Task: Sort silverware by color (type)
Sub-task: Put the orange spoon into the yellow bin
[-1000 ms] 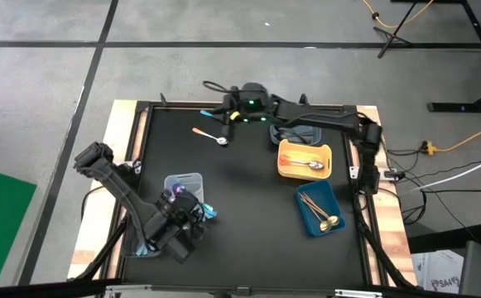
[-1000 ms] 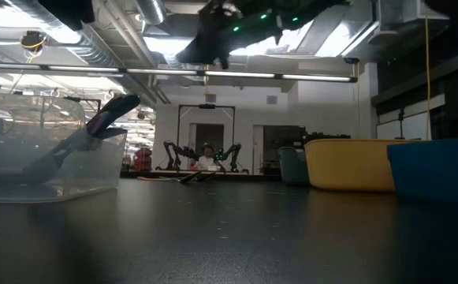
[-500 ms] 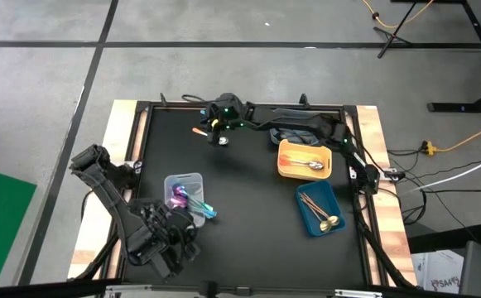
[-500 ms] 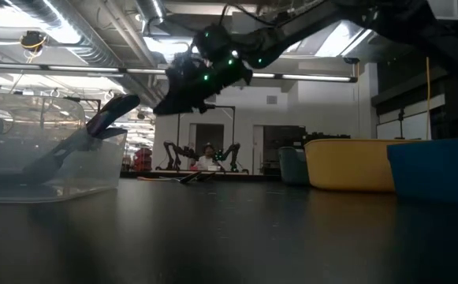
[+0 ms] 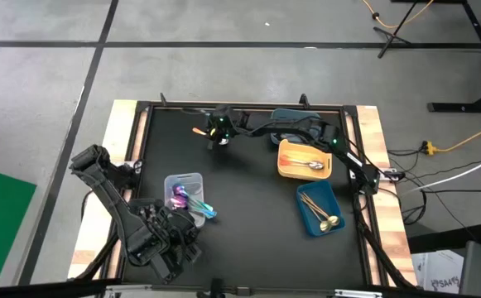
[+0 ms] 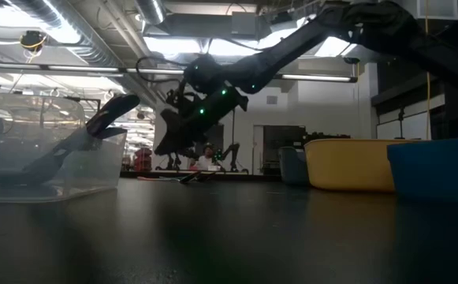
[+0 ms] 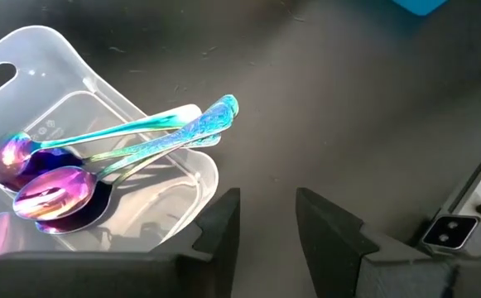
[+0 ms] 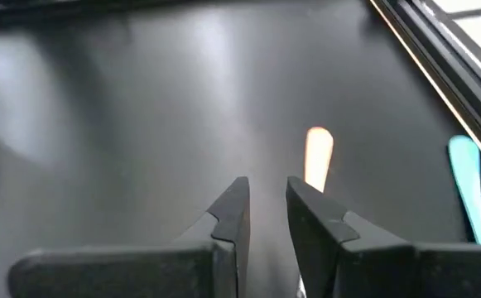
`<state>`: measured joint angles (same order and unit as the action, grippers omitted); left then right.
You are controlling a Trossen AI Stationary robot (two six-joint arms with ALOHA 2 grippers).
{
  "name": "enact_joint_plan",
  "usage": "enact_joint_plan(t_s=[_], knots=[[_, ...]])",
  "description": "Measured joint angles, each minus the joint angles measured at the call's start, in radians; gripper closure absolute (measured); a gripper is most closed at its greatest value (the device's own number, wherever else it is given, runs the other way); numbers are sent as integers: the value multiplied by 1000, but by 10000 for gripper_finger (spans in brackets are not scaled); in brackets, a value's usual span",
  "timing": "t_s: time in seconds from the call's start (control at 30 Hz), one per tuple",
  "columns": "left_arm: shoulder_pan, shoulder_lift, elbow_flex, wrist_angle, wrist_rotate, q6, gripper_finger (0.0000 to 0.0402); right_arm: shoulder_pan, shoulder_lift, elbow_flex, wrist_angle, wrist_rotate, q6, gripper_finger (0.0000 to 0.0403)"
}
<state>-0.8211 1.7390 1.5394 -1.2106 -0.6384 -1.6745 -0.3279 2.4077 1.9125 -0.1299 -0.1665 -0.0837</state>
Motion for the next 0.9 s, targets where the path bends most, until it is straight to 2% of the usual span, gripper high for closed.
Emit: enact_joint_plan(t_s=[0.07,0.47,0.63,0.9], knots=[[0,0,0,0,-1,0,288,0,9,0,-9,29,0,330],[0,0,0,2,-7,0,288,0,14,-1,-44,20,12,330],[0,0,0,2,-8,0,288,0,27,-1,-101,60,29,330],[0,0,0,17,-25,0,288,1,28,-1,-99,88,38,331]])
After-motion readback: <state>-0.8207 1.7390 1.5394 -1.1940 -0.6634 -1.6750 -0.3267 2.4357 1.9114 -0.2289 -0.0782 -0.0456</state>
